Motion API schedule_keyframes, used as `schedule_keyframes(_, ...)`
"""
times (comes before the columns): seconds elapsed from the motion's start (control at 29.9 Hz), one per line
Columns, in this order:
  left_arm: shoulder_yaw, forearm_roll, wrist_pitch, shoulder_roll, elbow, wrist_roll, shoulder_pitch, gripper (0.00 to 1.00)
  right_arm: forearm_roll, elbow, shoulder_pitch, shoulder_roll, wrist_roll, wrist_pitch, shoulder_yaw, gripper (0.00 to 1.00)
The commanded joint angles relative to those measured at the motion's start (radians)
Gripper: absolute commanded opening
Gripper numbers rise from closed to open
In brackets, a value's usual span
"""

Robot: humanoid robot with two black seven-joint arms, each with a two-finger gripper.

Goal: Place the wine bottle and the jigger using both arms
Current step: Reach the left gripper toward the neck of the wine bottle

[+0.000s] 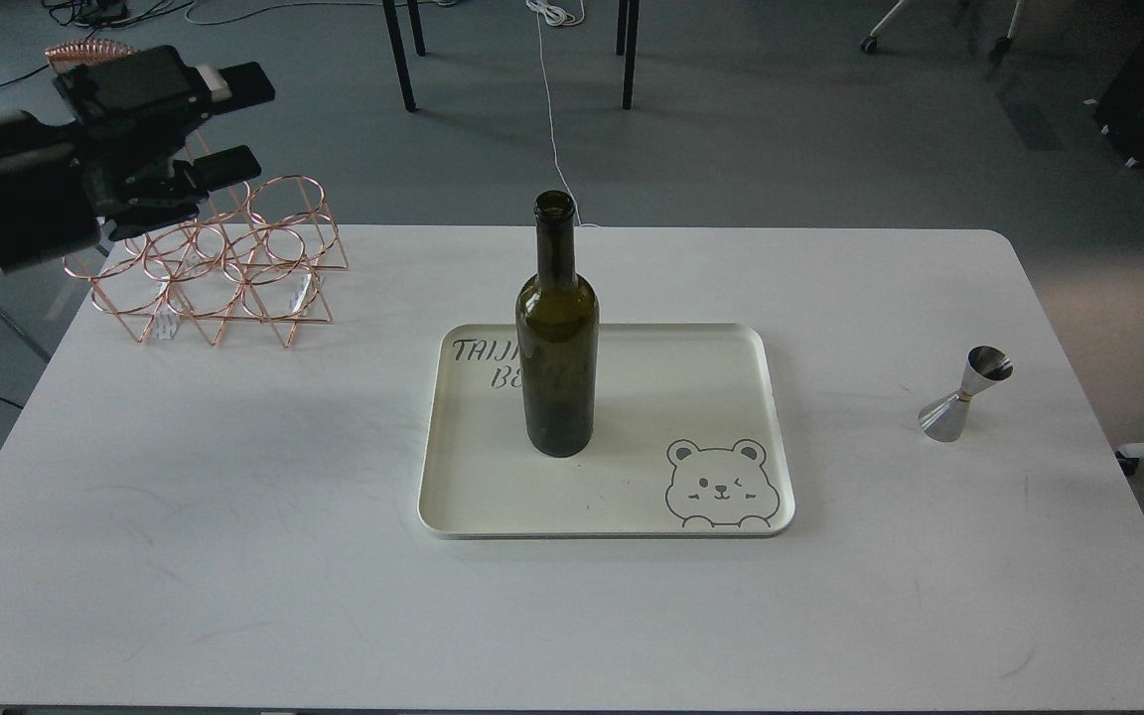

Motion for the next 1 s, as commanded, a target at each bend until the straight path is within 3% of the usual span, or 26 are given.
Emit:
schedule_keyframes(0.0, 0.003, 0.31, 0.025, -0.096, -0.018, 0.002, 0.0, 0.98, 0.082, -0.186, 0.003, 0.056, 0.0, 0.179, 0.052, 0.96)
schedule_keyframes(0.17, 0.005, 0.646, 0.057, -0.228, -0.018, 0.002, 0.001, 0.98, 0.232, -0.334, 0.002, 0.084, 0.0, 0.211, 0.074, 0.96)
schedule_keyframes(0.4, 0.015, 0.989, 0.115, -0.395, -0.015, 0.002, 0.003, 0.98, 0.331, -0.355, -0.003, 0.088, -0.019, 0.211, 0.074, 0.96)
schedule_keyframes(0.97, 0.035, 1.227, 0.152, -0.585, 0.019, 0.002, 0.006, 0.9, 0.332, -0.354, -0.005, 0.087, -0.019, 0.211, 0.077, 0.97)
